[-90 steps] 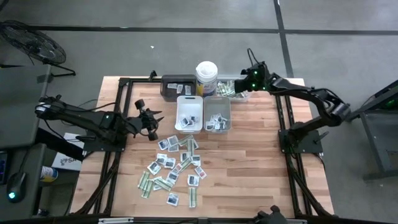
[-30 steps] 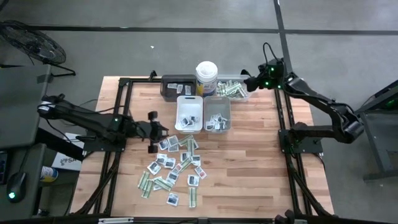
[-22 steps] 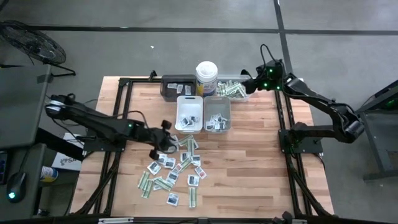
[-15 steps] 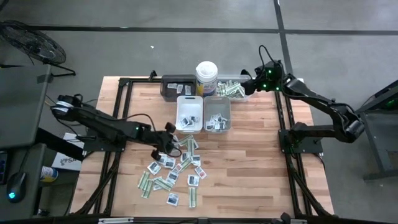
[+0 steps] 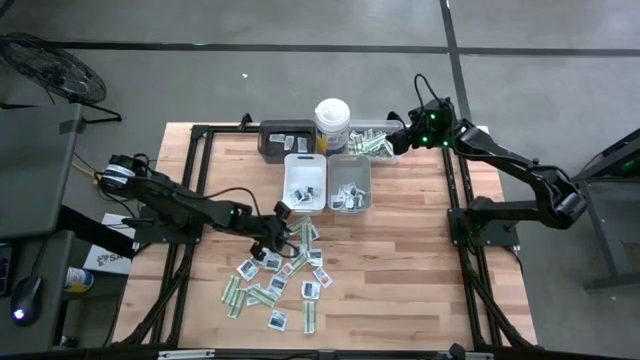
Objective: Pick & Place First Aid Supplies
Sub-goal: Put the band aid into the transparent bin
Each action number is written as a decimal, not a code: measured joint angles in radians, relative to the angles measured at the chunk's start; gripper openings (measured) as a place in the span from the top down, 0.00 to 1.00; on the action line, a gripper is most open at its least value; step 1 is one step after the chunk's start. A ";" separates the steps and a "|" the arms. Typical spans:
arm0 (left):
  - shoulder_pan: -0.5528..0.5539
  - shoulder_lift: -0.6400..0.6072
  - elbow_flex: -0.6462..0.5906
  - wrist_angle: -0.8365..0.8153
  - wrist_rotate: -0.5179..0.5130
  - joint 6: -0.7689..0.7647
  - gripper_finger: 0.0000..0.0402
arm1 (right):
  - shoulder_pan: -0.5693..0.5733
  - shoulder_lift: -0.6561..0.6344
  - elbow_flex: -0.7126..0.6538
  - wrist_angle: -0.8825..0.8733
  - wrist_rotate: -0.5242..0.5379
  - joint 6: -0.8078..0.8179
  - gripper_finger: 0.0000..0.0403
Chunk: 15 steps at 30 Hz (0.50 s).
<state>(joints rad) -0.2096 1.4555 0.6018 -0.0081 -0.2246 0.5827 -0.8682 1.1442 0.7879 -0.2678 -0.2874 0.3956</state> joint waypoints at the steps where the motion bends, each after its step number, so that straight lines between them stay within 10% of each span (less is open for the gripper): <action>1: 0.000 0.002 0.000 -0.001 -0.001 0.001 0.72 | 0.000 0.000 0.000 -0.001 0.000 0.000 0.53; 15: 0.000 0.002 -0.001 0.008 -0.073 0.108 0.72 | 0.000 0.000 0.000 -0.003 -0.004 0.007 0.53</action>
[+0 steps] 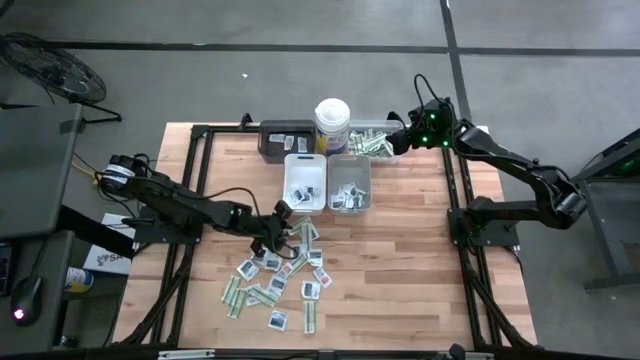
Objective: Pick & Place First Aid Supplies
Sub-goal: Put the band aid into the transparent bin
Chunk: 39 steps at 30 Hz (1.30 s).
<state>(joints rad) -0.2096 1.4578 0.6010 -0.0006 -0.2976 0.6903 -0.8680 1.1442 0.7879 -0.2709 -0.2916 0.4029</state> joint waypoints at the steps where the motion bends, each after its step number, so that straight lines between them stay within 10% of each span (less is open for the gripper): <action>1: 0.000 0.000 0.000 0.001 -0.001 0.009 0.72 | 0.000 0.000 0.000 0.000 0.000 0.000 0.53; 14: 0.000 0.000 0.000 0.005 -0.001 0.045 0.52 | 0.000 0.000 0.000 -0.002 -0.004 0.008 0.53; 39: 0.000 0.093 0.000 0.081 -0.112 0.091 0.51 | 0.000 0.000 0.000 -0.004 -0.014 0.019 0.53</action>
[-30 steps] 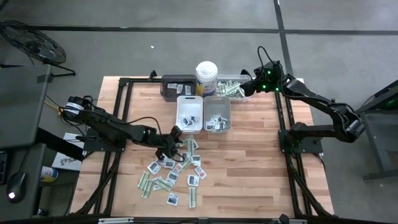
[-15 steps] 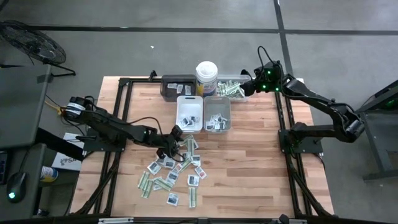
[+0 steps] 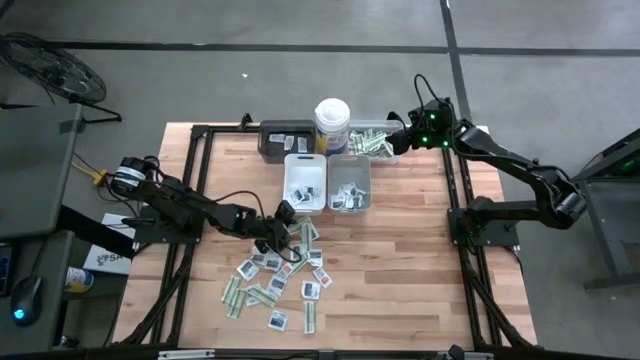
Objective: Pick & Place First Aid Supplies
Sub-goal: Put the band aid into the transparent bin
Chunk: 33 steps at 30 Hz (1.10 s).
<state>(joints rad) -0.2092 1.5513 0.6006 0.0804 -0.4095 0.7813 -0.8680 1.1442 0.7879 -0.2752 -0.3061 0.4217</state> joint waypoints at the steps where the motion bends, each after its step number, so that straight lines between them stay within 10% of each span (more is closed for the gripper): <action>1: 0.000 0.000 0.000 0.001 -0.001 0.000 0.51 | 0.000 0.000 0.000 0.000 0.000 0.000 0.53; 15: -0.001 0.048 0.001 0.044 0.002 0.010 0.52 | 0.000 0.000 0.000 -0.001 0.000 0.000 0.53; 33: 0.000 0.052 0.002 0.022 0.059 0.000 0.98 | 0.000 0.000 0.000 -0.016 0.000 0.000 0.53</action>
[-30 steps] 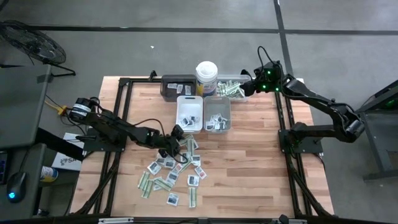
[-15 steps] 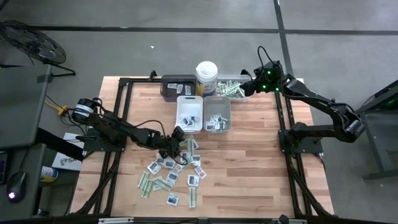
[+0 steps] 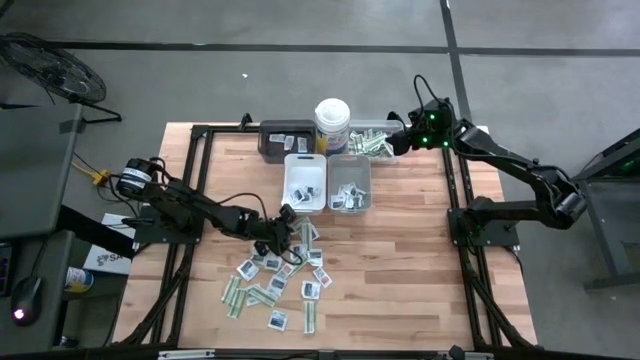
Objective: Pick & Place First Aid Supplies
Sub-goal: Put the band aid into the transparent bin
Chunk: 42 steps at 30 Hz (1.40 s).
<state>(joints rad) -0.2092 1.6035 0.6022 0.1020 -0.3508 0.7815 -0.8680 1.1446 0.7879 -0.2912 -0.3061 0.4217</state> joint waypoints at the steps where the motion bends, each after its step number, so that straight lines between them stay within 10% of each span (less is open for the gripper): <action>1: 0.000 0.000 0.002 -0.001 0.000 0.000 0.99 | 0.000 0.000 0.000 -0.002 0.000 0.000 0.53; 42: -0.112 -0.017 0.731 -0.766 -0.067 0.322 1.00 | 0.000 0.000 0.000 -0.004 -0.055 0.027 0.53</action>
<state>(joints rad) -0.3214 1.5867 1.3330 -0.6637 -0.4180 1.1037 -0.8680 1.1446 0.7876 -0.2955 -0.3607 0.4484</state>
